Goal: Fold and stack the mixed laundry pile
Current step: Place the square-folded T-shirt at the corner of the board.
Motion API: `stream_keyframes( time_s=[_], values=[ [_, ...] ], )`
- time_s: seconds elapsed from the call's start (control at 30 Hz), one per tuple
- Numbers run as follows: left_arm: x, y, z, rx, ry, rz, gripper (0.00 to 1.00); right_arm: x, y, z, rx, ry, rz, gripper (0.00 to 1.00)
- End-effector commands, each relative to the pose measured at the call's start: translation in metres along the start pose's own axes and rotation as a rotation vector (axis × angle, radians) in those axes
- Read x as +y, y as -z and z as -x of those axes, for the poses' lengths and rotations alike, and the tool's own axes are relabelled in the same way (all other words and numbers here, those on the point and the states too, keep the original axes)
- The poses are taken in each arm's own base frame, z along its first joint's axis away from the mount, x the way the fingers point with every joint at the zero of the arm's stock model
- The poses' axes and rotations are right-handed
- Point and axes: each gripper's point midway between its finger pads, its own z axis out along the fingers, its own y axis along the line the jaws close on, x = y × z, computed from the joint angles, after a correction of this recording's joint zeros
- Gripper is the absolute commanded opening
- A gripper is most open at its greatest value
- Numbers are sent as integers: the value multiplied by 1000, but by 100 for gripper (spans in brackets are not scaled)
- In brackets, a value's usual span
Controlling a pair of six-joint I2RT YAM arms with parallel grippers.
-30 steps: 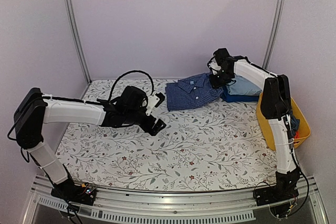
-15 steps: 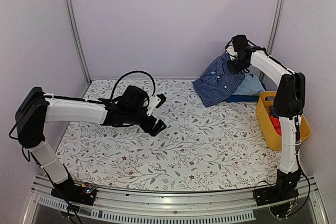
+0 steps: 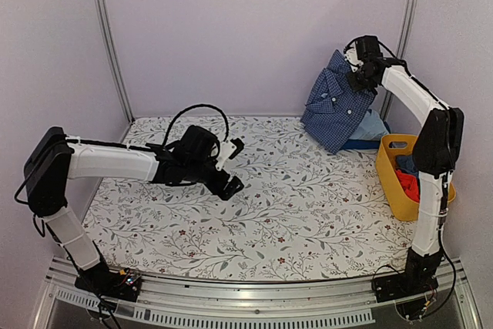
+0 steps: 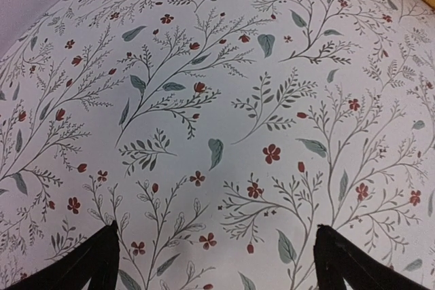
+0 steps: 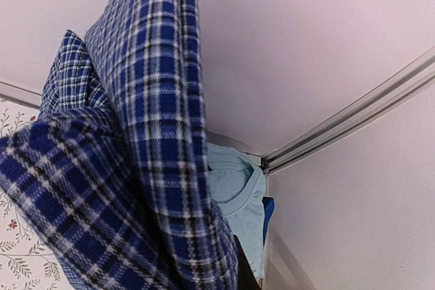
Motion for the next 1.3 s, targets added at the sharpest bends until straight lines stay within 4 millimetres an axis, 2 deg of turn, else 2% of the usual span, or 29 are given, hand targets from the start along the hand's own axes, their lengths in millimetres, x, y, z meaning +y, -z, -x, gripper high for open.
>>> stream_keyframes(
  time_s=[0.0,0.2,0.43,0.6,0.73,0.83,0.87,0.93,0.97,1.07,1.17,1.27],
  values=[
    [7,-4,5,3,-1,9,100,-54,17,16,-68,-93,-90,0],
    [8,-6,6,11,2,10,100,-63,-17,-25,36,-194,-67,0],
    [10,-5,4,25,-2,21,100,-72,-71,-93,164,-490,65,0],
    [12,-6,2,33,4,24,100,-79,-96,-132,230,-685,98,0],
    [14,-7,2,36,6,30,100,-91,-108,-154,253,-792,88,0],
    [15,-8,0,43,8,32,100,-87,-115,-161,261,-829,141,0],
    [16,-8,0,43,10,33,100,-83,-117,-163,265,-824,157,9],
    [17,-8,-1,46,17,35,100,-80,-121,-170,283,-819,164,52],
    [19,-8,0,46,26,36,100,-79,-121,-172,288,-818,163,64],
    [26,-7,1,40,50,42,100,-86,-115,-161,257,-802,160,78],
    [35,-2,8,19,101,55,100,-104,-98,-135,188,-777,143,89],
    [52,6,18,-23,158,81,100,-120,-73,-105,112,-753,155,90]
  ],
)
